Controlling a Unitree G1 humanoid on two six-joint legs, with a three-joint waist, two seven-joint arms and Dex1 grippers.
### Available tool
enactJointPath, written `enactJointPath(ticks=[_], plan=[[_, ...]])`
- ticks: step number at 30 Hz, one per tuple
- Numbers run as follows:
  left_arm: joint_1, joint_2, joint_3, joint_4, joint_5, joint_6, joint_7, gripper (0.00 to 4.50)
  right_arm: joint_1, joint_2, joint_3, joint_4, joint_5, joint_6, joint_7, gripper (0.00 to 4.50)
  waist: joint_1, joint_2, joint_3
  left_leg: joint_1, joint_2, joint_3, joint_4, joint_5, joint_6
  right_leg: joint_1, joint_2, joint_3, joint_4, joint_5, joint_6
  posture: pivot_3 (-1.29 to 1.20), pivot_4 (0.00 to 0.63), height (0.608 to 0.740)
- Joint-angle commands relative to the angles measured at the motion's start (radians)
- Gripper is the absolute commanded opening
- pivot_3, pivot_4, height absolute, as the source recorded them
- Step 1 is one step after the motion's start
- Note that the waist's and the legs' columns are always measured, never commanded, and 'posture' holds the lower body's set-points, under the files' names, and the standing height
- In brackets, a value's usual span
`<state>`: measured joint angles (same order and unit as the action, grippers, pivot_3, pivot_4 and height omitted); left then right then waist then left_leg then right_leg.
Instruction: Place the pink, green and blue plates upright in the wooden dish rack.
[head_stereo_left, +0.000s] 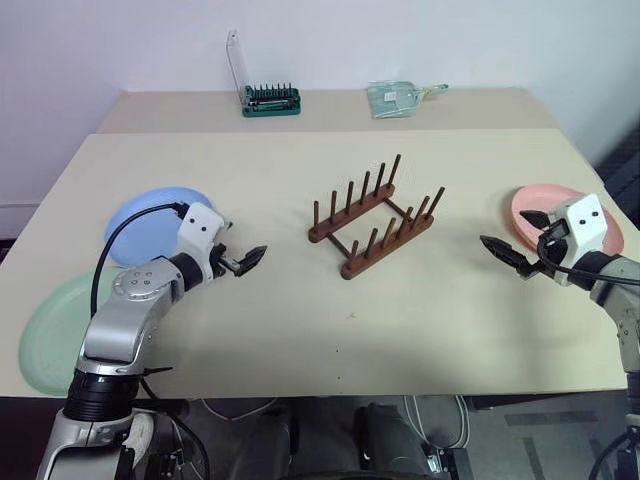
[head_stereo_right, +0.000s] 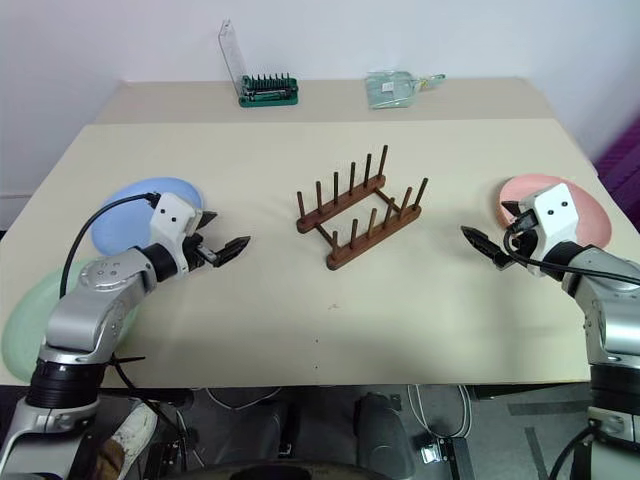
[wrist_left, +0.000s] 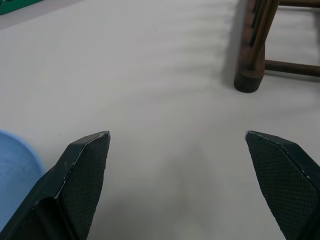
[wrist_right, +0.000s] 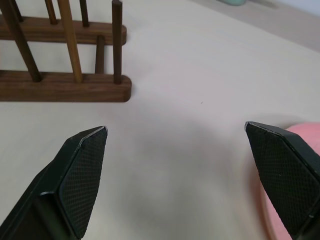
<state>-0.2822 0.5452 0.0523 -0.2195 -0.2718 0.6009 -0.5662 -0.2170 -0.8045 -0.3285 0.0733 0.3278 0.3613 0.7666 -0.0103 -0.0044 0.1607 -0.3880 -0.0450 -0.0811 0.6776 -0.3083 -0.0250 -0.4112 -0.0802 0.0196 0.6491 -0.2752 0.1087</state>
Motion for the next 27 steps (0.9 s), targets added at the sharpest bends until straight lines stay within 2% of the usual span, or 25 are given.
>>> enactJointPath(ticks=[1, 7, 11, 13, 20, 25, 27], plan=[[-0.006, 0.015, 0.017, -0.013, -0.001, -0.017, -0.008, 4.44, 0.007, -0.001, -0.013, -0.032, -0.001, -0.016, -0.010, 4.50, 0.000, 0.000, 0.000, 0.000, 0.000, 0.000, 0.000, 0.000, 0.000, 0.000, 0.000, 0.000, 0.000, 0.000, 0.000, 0.00, 0.150, 0.740], [0.006, 0.022, 0.015, -0.031, -0.010, -0.008, -0.022, 4.44, 0.041, 0.038, 0.006, -0.103, 0.010, 0.013, -0.042, 4.50, 0.000, 0.000, 0.000, 0.000, 0.000, 0.000, 0.000, 0.000, 0.000, 0.000, 0.000, 0.000, 0.000, 0.000, 0.000, 0.00, 0.150, 0.740], [-0.035, 0.011, -0.061, -0.056, -0.005, 0.006, -0.054, 4.44, 0.072, 0.053, 0.004, -0.119, 0.008, 0.015, -0.051, 4.50, 0.004, 0.000, 0.000, 0.000, 0.000, 0.000, 0.000, 0.000, 0.000, 0.000, 0.000, 0.000, 0.000, 0.000, 0.000, 0.00, 0.150, 0.740], [-0.058, -0.005, -0.106, -0.076, -0.034, 0.022, -0.096, 4.44, 0.086, 0.065, 0.000, -0.133, 0.010, 0.014, -0.065, 4.50, 0.007, 0.000, 0.000, 0.000, 0.000, 0.000, 0.000, 0.000, 0.000, 0.001, -0.001, 0.000, 0.000, 0.000, 0.000, 0.00, 0.150, 0.740], [-0.058, 0.063, -0.255, -0.111, -0.066, 0.034, -0.315, 4.44, 0.184, 0.122, 0.027, -0.323, 0.024, 0.072, -0.113, 4.50, -0.002, 0.001, 0.000, 0.000, 0.000, 0.000, 0.000, 0.000, 0.000, 0.000, 0.000, 0.000, 0.000, 0.000, 0.000, 0.00, 0.150, 0.740], [-0.077, 0.005, -0.376, -0.023, 0.045, -0.015, -0.266, 4.44, 0.279, 0.114, 0.027, -0.439, 0.031, 0.116, -0.112, 4.50, 0.004, 0.001, 0.000, 0.001, 0.000, 0.000, 0.000, 0.000, 0.001, 0.002, 0.000, 0.000, 0.000, 0.000, 0.000, 0.00, 0.150, 0.740], [-0.092, -0.076, -0.396, 0.021, 0.094, -0.001, -0.166, 4.44, 0.311, 0.110, 0.020, -0.485, 0.044, 0.140, -0.107, 4.50, 0.007, 0.001, 0.000, 0.001, 0.000, 0.000, 0.001, -0.001, 0.001, 0.003, 0.000, 0.000, -0.001, 0.000, 0.000, 0.00, 0.150, 0.740]])
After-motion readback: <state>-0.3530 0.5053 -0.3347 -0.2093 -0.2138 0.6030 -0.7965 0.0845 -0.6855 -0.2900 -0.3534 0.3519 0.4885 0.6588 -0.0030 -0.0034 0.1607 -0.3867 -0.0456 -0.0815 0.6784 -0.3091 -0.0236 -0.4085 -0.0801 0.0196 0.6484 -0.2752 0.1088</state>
